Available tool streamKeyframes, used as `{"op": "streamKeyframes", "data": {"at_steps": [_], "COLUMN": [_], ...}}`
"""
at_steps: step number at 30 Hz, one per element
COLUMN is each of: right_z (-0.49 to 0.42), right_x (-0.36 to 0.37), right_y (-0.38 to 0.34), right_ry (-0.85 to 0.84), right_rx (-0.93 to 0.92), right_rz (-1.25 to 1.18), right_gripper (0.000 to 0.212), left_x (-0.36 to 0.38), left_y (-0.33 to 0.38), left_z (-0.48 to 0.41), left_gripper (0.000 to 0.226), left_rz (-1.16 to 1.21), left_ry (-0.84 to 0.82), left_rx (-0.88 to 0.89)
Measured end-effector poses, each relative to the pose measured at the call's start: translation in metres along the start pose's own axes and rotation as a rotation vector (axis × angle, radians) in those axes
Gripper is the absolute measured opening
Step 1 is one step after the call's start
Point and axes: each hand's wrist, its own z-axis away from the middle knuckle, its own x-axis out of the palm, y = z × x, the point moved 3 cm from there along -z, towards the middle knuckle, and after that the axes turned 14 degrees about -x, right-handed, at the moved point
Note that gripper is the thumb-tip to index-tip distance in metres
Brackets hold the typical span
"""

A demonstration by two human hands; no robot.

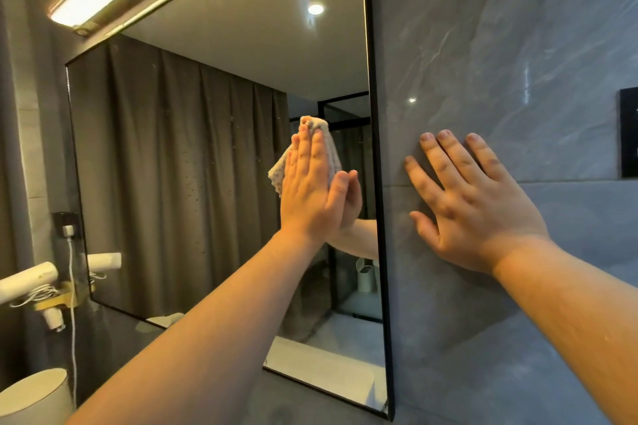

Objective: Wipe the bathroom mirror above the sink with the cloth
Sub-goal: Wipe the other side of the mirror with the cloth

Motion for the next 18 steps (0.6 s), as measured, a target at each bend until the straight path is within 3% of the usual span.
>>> {"op": "streamKeyframes", "data": {"at_steps": [5, 18], "right_z": [0.001, -0.002], "right_x": [0.001, -0.008], "right_y": [0.001, 0.001], "right_ry": [0.007, 0.015], "right_rx": [-0.009, 0.027], "right_rz": [0.008, -0.069], "right_gripper": [0.074, 0.067], "left_x": [0.002, -0.003], "left_y": [-0.041, -0.051], "left_z": [-0.01, -0.009], "left_gripper": [0.064, 0.069], "left_rz": [0.026, 0.039], "left_ry": [0.03, 0.017], "left_rx": [-0.216, -0.399]}}
